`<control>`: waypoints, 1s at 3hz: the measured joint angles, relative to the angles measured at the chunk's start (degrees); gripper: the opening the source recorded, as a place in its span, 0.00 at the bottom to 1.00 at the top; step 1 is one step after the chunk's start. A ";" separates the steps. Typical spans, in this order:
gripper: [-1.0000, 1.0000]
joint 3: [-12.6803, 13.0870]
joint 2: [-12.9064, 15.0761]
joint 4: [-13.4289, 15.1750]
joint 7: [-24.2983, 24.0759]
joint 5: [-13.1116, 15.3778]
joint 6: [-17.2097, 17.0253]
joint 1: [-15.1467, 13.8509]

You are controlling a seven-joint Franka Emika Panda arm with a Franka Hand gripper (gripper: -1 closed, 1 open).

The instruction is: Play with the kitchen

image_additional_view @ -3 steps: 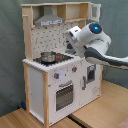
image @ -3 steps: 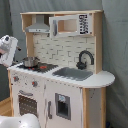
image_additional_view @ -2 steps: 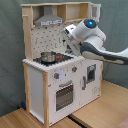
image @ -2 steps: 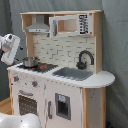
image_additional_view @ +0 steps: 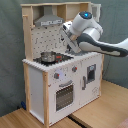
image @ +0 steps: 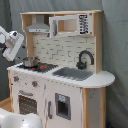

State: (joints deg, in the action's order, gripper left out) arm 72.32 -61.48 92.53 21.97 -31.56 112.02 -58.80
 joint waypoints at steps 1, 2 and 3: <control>1.00 0.72 2.59 -2.35 0.00 -1.10 -4.78 -1.37; 1.00 3.45 6.34 -4.20 0.08 -1.52 -8.21 -3.63; 1.00 6.82 9.73 -6.25 1.17 -1.52 -9.38 -7.26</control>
State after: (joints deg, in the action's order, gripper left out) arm 79.14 -51.75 86.28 23.15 -33.09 102.64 -66.06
